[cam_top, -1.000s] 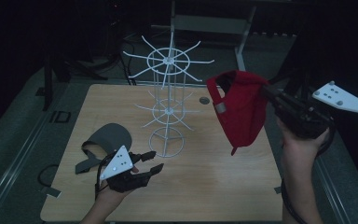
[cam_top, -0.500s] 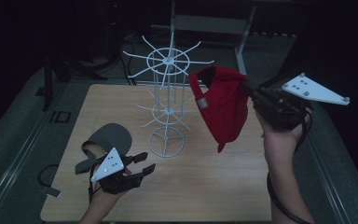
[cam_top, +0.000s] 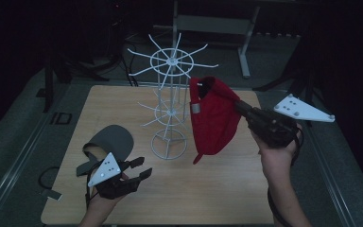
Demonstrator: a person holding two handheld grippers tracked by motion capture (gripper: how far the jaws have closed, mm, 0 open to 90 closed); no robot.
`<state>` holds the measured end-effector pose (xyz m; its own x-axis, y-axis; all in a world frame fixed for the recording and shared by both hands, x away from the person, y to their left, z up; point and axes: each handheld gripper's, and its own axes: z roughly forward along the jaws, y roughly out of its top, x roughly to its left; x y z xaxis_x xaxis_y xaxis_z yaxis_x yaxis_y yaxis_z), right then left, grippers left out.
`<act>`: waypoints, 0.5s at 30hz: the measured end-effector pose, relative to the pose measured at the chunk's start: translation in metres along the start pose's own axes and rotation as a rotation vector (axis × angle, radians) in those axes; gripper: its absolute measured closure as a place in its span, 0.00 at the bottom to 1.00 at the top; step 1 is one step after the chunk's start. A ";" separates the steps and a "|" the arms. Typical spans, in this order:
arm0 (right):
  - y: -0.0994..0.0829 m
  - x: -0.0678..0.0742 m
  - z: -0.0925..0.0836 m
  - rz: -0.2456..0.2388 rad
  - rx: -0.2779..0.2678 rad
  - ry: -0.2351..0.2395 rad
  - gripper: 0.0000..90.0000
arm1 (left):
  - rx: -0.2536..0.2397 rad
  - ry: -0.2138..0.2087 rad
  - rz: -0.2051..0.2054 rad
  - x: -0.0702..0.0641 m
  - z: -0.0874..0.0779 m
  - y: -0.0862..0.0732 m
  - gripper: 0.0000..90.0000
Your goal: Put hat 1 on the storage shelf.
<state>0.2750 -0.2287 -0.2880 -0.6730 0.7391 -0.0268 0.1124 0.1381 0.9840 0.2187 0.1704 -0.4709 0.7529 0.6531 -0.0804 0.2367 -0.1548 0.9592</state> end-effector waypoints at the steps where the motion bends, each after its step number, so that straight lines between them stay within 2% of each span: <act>1: -0.002 0.000 -0.001 0.005 -0.003 0.009 0.98 | 0.001 0.003 -0.002 0.000 -0.001 -0.001 0.58; 6: -0.010 -0.003 -0.002 0.021 -0.004 0.034 0.96 | -0.001 0.004 -0.002 0.002 -0.004 -0.006 0.58; 10: -0.015 -0.006 -0.004 0.030 -0.002 0.046 0.89 | 0.007 0.015 -0.007 0.003 -0.005 -0.009 0.58; 15: -0.022 -0.008 -0.011 0.021 0.009 0.058 0.72 | 0.011 0.025 -0.012 0.005 -0.006 -0.011 0.58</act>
<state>0.2700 -0.2448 -0.3080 -0.7118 0.7024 0.0047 0.1335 0.1287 0.9827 0.2159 0.1801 -0.4803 0.7341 0.6737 -0.0853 0.2530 -0.1548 0.9550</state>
